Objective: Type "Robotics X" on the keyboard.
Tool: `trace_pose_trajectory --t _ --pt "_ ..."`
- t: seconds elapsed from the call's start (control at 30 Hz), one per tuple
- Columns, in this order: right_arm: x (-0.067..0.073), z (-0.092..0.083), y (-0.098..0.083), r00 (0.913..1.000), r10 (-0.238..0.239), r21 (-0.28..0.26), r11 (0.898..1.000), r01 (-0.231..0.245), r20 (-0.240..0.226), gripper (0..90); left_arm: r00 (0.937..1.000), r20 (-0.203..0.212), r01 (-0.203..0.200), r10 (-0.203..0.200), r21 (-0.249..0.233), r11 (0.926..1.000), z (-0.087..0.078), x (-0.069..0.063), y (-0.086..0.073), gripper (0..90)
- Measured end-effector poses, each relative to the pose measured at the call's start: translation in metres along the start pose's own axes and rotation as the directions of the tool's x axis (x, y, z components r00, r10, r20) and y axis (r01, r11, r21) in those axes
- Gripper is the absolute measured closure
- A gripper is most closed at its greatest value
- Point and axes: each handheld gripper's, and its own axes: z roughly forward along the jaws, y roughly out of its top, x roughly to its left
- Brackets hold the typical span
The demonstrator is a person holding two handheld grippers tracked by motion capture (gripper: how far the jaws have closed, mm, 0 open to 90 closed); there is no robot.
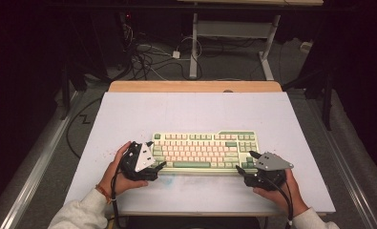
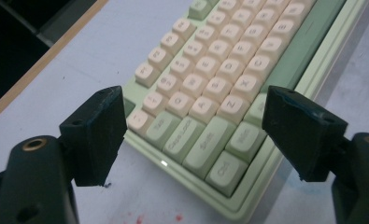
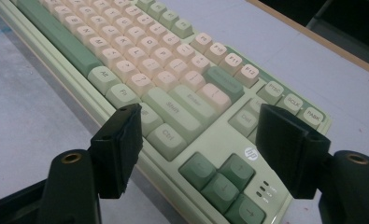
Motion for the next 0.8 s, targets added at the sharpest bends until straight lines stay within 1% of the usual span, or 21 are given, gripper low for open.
trace_pose_trajectory --t 0.07,0.17,0.2,0.27,0.3,0.33,0.4,0.47,0.53,0.57,0.6,0.63,0.67,0.8 --pt "-0.001 0.000 0.001 1.0000 0.006 0.004 1.000 -0.006 -0.001 34.5 0.9999 -0.003 0.012 -0.012 0.008 0.9999 -0.002 0.001 -0.006 21.0" --pt "-0.003 0.003 0.002 1.0000 0.008 0.008 1.000 -0.008 0.002 36.5 0.9989 -0.009 0.047 -0.047 0.015 0.9988 -0.006 0.002 -0.014 21.0" --pt "-0.003 0.004 0.003 0.9999 0.012 0.012 1.000 -0.012 0.002 38.8 0.9985 -0.011 0.055 -0.054 0.019 0.9983 -0.007 0.002 -0.017 21.1" --pt "-0.005 0.004 0.005 0.9999 0.012 0.017 1.000 -0.012 -0.012 49.1 0.9983 -0.016 0.056 -0.056 0.037 0.9977 -0.009 0.000 -0.022 21.0" --pt "-0.006 0.004 0.006 0.9998 0.013 0.015 1.000 -0.013 -0.016 52.6 0.9981 -0.019 0.060 -0.059 0.040 0.9974 -0.011 0.000 -0.025 21.0" --pt "-0.007 0.005 0.008 0.9998 0.014 0.017 1.000 -0.014 -0.013 58.5 0.9976 -0.019 0.068 -0.067 0.046 0.9967 -0.012 0.000 -0.027 21.1" --pt "-0.010 0.006 0.012 0.9996 0.012 0.020 1.000 -0.011 -0.025 66.8 0.9969 -0.022 0.076 -0.075 0.055 0.9956 -0.013 0.000 -0.031 21.1" --pt "-0.012 0.007 0.017 0.9992 -0.013 0.037 0.999 0.014 -0.037 73.1 0.9971 -0.040 0.068 -0.065 0.069 0.9953 -0.014 -0.001 -0.035 21.1" --pt "-0.011 0.009 0.022 0.9988 -0.033 0.063 0.997 0.035 -0.037 79.5 0.9968 -0.035 0.075 -0.073 0.078 0.9941 -0.014 -0.001 -0.037 21.7" --pt "-0.012 0.010 0.024 0.9977 -0.048 0.068 0.996 0.051 -0.047 83.1 0.9969 -0.033 0.074 -0.071 0.087 0.9934 -0.014 -0.002 -0.039 21.7" --pt "-0.013 0.011 0.026 0.9973 -0.047 0.071 0.996 0.051 -0.057 85.8 0.9968 -0.030 0.077 -0.074 0.092 0.9928 -0.013 -0.002 -0.040 21.7" --pt "-0.013 0.012 0.028 0.9967 -0.049 0.073 0.996 0.054 -0.064 87.5 0.9964 -0.021 0.084 -0.082 0.093 0.9921 -0.013 -0.003 -0.041 21.7" --pt "-0.013 0.013 0.029 0.9962 -0.052 0.077 0.995 0.058 -0.069 89.1 0.9966 -0.018 0.082 -0.080 0.099 0.9917 -0.013 -0.003 -0.041 21.7" --pt "-0.014 0.019 0.033 0.9940 -0.053 0.081 0.995 0.061 -0.096 89.9 0.9975 -0.027 0.069 -0.066 0.114 0.9911 -0.013 -0.004 -0.043 21.6"
